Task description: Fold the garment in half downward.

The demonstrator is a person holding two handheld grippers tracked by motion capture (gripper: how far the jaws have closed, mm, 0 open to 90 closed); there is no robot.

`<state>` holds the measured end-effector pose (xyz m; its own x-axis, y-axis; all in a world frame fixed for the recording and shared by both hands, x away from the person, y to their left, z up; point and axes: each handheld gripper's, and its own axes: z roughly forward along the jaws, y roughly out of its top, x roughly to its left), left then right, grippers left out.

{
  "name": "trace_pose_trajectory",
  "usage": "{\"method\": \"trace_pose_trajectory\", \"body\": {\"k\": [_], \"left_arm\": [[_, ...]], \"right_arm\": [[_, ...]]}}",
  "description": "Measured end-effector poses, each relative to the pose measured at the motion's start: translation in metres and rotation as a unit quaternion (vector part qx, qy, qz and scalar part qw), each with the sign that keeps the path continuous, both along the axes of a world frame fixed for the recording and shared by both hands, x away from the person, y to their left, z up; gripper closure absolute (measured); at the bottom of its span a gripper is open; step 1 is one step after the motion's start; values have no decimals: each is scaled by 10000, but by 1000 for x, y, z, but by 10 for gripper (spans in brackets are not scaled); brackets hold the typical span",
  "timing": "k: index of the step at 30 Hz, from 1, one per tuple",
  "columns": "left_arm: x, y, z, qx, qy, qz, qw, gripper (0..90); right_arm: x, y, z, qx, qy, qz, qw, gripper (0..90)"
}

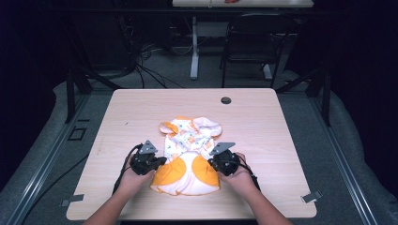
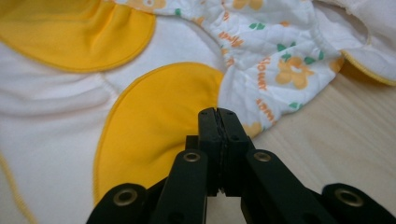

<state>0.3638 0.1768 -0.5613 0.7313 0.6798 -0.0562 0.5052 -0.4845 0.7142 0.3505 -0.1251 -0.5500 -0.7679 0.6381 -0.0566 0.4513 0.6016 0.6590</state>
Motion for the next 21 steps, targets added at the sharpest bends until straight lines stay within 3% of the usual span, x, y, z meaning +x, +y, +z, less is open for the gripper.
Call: {"method": "trace_pose_trajectory", "body": {"k": [4, 5, 11, 16, 18, 21], "left_arm": [[11, -3, -1, 72, 69, 2, 9999, 896], [18, -6, -3, 218, 69, 22, 9997, 897], [35, -11, -3, 584, 214, -80, 9980, 897], [43, -14, -1, 625, 238, -153, 9976, 897], [47, -17, -3, 741, 297, -232, 9965, 897], [48, -18, -4, 728, 328, -263, 9965, 898]], "right_arm": [[14, 1, 1, 11, 74, -91, 9999, 890], [23, 1, 0, -42, 109, -127, 9999, 887], [41, -1, -4, -162, 236, -194, 9994, 873], [47, 0, -6, -208, 265, -109, 9994, 866], [48, 2, -11, -298, 368, -15, 9989, 870], [47, 3, -13, -415, 356, 97, 9985, 882]]}}
